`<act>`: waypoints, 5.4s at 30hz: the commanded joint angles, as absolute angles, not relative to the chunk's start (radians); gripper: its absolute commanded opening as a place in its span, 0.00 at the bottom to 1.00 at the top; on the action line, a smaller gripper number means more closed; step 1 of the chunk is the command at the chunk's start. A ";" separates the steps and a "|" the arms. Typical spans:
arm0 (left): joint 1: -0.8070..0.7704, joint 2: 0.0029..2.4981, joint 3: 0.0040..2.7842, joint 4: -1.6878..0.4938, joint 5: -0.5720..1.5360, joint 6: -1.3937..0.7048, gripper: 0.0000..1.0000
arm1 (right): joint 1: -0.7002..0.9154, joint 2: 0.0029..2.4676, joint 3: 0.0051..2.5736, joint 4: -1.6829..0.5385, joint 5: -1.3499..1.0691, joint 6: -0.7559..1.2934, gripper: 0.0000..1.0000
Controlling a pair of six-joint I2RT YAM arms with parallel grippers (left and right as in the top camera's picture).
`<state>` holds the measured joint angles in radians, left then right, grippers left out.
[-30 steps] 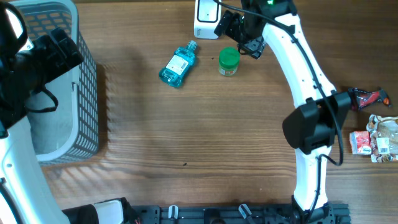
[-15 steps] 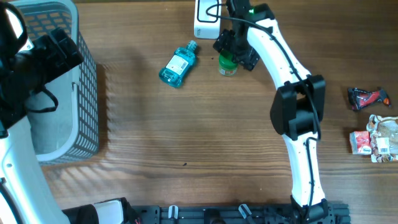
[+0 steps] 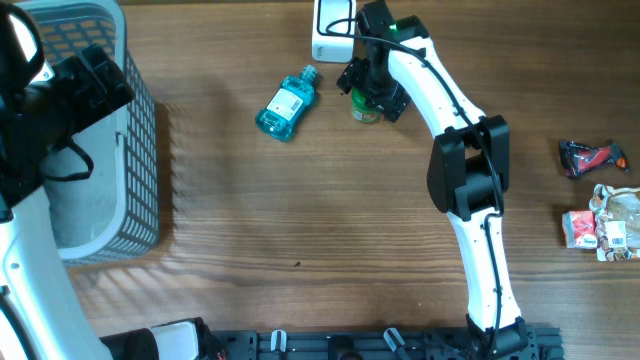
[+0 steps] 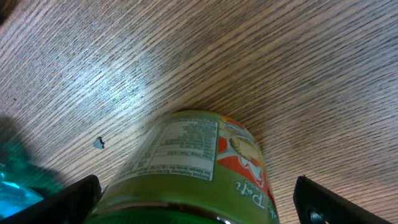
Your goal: Scan the item barcode
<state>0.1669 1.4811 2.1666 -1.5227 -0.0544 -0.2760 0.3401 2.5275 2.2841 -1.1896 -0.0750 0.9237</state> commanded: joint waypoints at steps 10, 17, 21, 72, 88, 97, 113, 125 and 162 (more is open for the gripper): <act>0.175 1.482 2.175 -1.521 -0.049 -0.277 1.00 | 0.350 2.547 2.302 -1.246 -0.071 0.916 0.88; 0.175 1.482 2.175 -1.521 -0.049 -0.277 1.00 | 0.337 2.556 2.302 -1.301 -0.020 0.836 0.99; 0.175 1.482 2.175 -1.521 -0.050 -0.277 1.00 | 0.330 2.590 2.302 -1.346 -0.008 0.837 1.00; 0.175 1.482 2.175 -1.521 -0.050 -0.277 1.00 | 0.310 2.374 2.304 -1.411 0.047 0.481 1.00; 0.175 1.482 2.175 -1.521 -0.050 -0.278 1.00 | 0.260 2.320 2.304 -1.321 0.029 -0.290 1.00; 0.175 1.482 2.175 -1.521 -0.049 -0.277 1.00 | 0.292 2.482 2.304 -1.298 -0.009 -0.340 1.00; 0.175 1.482 2.175 -1.521 -0.050 -0.277 1.00 | 0.305 2.572 2.304 -1.215 0.054 -0.391 1.00; 0.175 1.482 2.175 -1.521 -0.049 -0.277 1.00 | 0.300 2.600 2.304 -1.197 0.060 -0.389 0.77; 0.175 1.482 2.175 -1.521 -0.050 -0.277 1.00 | 0.302 2.599 2.304 -1.411 -0.157 0.249 0.63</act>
<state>0.1669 1.4815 2.1666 -1.5227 -0.0544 -0.2760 0.2974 2.5549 2.3001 -1.3914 -0.0101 0.1120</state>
